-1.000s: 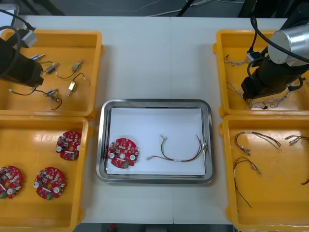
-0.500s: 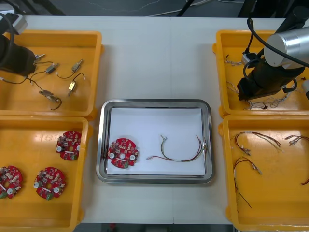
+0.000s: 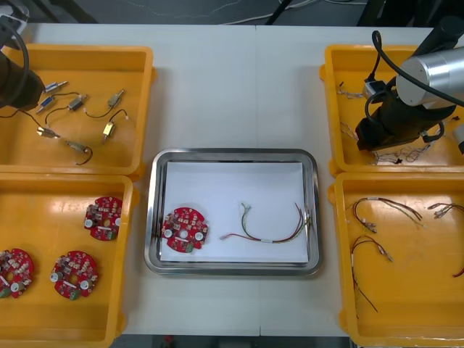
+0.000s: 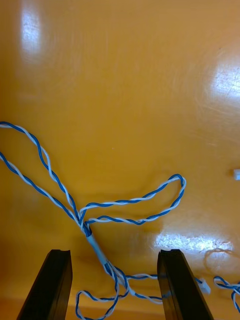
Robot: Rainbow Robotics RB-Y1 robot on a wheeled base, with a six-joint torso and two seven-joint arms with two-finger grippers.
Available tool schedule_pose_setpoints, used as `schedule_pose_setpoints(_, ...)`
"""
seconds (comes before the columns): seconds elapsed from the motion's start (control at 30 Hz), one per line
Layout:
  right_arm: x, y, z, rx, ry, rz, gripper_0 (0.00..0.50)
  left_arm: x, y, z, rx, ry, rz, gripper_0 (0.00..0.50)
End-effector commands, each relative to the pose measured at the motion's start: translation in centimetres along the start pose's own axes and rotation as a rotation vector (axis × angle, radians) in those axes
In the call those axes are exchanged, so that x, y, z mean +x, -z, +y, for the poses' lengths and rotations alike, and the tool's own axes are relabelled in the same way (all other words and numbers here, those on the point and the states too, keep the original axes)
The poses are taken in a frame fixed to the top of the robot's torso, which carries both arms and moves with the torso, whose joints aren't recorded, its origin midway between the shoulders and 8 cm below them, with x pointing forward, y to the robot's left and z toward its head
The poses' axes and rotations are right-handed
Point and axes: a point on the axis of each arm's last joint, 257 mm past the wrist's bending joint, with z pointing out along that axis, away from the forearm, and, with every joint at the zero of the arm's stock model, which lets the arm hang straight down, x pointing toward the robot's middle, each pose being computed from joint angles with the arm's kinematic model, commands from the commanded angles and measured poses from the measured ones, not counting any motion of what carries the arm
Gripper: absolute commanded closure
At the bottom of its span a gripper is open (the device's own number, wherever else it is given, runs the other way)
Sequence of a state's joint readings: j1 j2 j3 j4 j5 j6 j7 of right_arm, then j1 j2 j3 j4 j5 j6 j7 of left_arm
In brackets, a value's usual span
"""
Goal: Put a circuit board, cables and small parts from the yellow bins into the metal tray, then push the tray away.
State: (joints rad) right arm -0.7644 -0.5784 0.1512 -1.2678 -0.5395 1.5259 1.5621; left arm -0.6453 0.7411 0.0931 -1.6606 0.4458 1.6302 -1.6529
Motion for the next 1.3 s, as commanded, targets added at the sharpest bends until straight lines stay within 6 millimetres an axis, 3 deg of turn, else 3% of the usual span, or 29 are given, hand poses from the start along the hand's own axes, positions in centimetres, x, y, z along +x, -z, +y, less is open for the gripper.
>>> schedule_pose_setpoints(0.03,1.0,-1.4,0.7,-0.006,0.029,0.001,0.000,-1.8,0.6,0.1,-0.019,-0.032,-0.071,0.500)
schedule_pose_setpoints(0.5,1.0,-2.1,1.0,-0.013,0.028,-0.019,0.000,2.2,-3.6,-4.3,0.080,-0.004,-0.051,0.500)
schedule_pose_setpoints(0.6,1.0,-2.1,1.0,-0.013,0.027,-0.019,0.212,3.1,-4.7,-4.9,0.098,0.013,-0.074,0.500)
schedule_pose_setpoints(0.63,1.1,-2.1,0.9,-0.012,0.025,-0.018,0.311,3.5,-5.1,-5.1,0.106,0.019,-0.080,0.500)
schedule_pose_setpoints(0.7,1.0,-2.1,0.9,-0.012,0.025,-0.019,0.421,3.7,-5.4,-5.6,0.124,0.027,-0.091,0.500)
schedule_pose_setpoints(0.77,1.0,-2.1,1.0,-0.013,0.027,-0.019,0.486,3.9,-5.5,-5.8,0.131,0.031,-0.091,0.500)
schedule_pose_setpoints(1.0,0.2,-1.4,0.3,-0.012,0.015,-0.041,0.500,4.5,-5.8,-6.3,0.142,0.037,-0.081,0.500)
schedule_pose_setpoints(1.3,-3.8,2.1,-2.6,0.052,0.004,-0.124,0.500,4.4,-5.7,-6.3,0.142,0.037,-0.082,0.500)
